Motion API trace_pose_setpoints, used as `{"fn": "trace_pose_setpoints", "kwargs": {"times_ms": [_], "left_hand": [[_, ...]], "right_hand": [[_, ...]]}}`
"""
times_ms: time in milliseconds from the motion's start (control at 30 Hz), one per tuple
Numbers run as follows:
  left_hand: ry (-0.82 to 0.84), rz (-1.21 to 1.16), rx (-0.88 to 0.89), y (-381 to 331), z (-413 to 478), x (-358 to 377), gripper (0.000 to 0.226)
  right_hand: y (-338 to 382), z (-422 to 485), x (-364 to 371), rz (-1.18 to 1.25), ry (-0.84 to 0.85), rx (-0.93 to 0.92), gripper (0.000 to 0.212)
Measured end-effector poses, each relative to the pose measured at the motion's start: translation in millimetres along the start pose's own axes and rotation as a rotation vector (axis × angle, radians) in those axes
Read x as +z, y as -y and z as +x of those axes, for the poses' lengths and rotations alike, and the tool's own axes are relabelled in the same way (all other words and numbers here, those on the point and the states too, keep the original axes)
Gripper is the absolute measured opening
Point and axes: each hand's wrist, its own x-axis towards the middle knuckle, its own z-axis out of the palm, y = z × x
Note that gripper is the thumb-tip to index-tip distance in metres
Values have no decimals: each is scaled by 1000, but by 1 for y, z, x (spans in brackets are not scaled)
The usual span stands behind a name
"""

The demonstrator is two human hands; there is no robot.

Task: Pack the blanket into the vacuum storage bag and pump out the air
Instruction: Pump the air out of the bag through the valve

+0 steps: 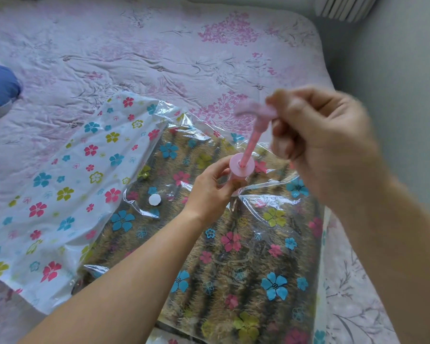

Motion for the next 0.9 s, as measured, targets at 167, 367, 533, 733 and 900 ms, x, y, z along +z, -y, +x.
{"fn": "trace_pose_setpoints", "kwargs": {"times_ms": [167,367,533,733,900], "left_hand": [[1,3,-11,-2,1,2,43],[-4,10,-22,-1,2,0,30],[-1,8,-9,-3,2,0,41],[-2,-12,-23,-4,1,3,42],[-20,-23,-12,-5,-1,2,28]], "right_hand": [[-11,1,-3,54,-13,10,17],[-65,-10,-5,-272,-141,329,16],[-7,1,0,-67,-35,15,17],[-14,2,-2,-39,-49,-2,17],[-68,-8,-4,-262,-133,340,17]]}}
